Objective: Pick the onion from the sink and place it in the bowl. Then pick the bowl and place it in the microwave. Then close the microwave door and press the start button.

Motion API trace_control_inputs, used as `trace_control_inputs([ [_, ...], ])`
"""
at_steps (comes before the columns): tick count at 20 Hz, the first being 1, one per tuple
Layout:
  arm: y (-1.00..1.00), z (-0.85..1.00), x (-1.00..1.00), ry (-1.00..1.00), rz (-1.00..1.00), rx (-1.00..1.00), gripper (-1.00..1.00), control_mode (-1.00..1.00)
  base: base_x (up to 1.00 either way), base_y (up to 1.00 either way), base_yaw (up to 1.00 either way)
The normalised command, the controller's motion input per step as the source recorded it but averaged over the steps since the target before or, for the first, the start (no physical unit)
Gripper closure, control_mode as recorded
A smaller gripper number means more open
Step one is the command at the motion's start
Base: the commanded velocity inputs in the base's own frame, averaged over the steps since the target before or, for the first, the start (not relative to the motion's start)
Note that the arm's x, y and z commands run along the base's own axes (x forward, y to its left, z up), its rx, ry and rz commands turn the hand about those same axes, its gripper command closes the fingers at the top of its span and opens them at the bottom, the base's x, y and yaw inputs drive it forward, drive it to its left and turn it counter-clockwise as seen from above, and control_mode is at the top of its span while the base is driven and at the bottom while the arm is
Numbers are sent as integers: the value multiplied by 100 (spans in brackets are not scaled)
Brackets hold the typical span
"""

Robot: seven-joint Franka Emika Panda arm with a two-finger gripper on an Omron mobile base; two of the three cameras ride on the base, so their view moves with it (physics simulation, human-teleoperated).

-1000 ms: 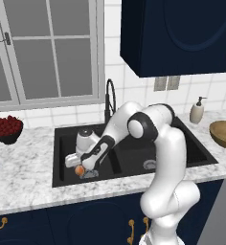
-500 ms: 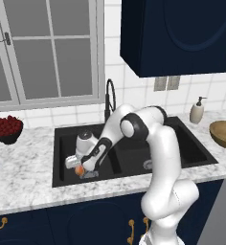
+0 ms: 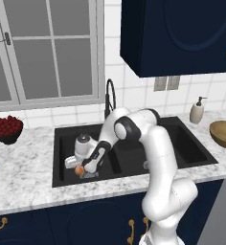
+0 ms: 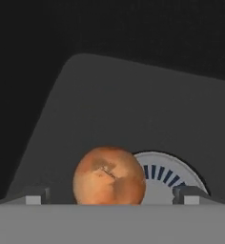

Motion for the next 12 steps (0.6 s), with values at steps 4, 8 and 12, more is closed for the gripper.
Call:
trace_control_inputs([
  [4, 9, -32, 3, 2, -2, 0, -100, -100, 0, 0, 0],
  [8, 0, -32, 6, 4, 0, 1, -100, -100, 0, 0, 0],
  [12, 5, -30, 22, 0, -1, 0, -100, -100, 0, 0, 0],
])
